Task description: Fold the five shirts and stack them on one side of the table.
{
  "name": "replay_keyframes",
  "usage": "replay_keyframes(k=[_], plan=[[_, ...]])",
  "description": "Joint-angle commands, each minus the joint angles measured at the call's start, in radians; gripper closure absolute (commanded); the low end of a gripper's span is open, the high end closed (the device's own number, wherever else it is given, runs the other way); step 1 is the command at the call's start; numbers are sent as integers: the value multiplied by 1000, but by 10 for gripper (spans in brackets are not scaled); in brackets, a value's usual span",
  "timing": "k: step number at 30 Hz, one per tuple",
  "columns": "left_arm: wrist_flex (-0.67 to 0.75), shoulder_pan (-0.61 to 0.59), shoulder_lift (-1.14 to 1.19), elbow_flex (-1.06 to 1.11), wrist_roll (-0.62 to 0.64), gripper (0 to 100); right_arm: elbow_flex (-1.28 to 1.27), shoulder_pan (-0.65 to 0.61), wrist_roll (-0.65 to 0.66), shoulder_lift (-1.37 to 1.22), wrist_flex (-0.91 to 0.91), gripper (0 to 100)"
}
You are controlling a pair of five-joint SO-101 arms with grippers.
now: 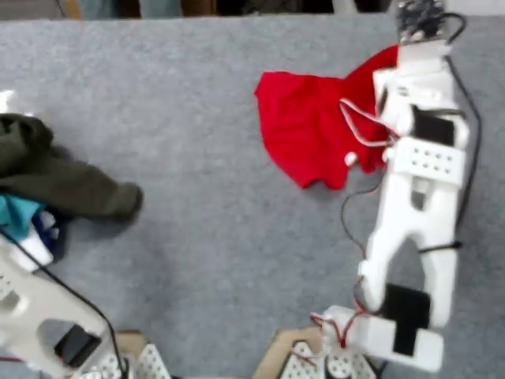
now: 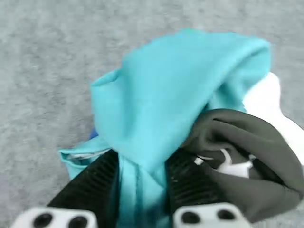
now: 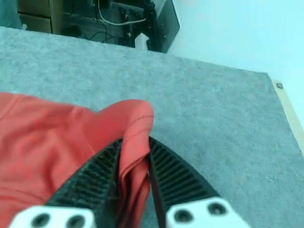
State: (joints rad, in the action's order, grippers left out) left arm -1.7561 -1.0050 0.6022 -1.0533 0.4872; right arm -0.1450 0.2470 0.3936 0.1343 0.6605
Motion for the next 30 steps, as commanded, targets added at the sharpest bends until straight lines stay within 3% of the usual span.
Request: replay_keyframes(k=[1,7,10,14,18,21,25,30], plan=[[-3,-41,-21,19,15,781,114,-55,3,-48,51,980],[-5,-151,-63,-104,11,758,341,-132,-83,-182,334,982],[-3,-159,-121,-193,-51,757,472,-181,-100,-226,486,982],[-3,-139,-193,-260,-106,759,694,-265,-92,-252,712,981],[-5,-8,-264,-229,-110,762,878,-293,-38,-265,890,981],[-5,142,-287,-76,-129,762,908,-235,28,-285,910,983],[-5,357,-307,226,-264,762,894,-98,34,-317,959,983],[69,444,-270,631,-394,766,805,74,160,-363,1049,983]])
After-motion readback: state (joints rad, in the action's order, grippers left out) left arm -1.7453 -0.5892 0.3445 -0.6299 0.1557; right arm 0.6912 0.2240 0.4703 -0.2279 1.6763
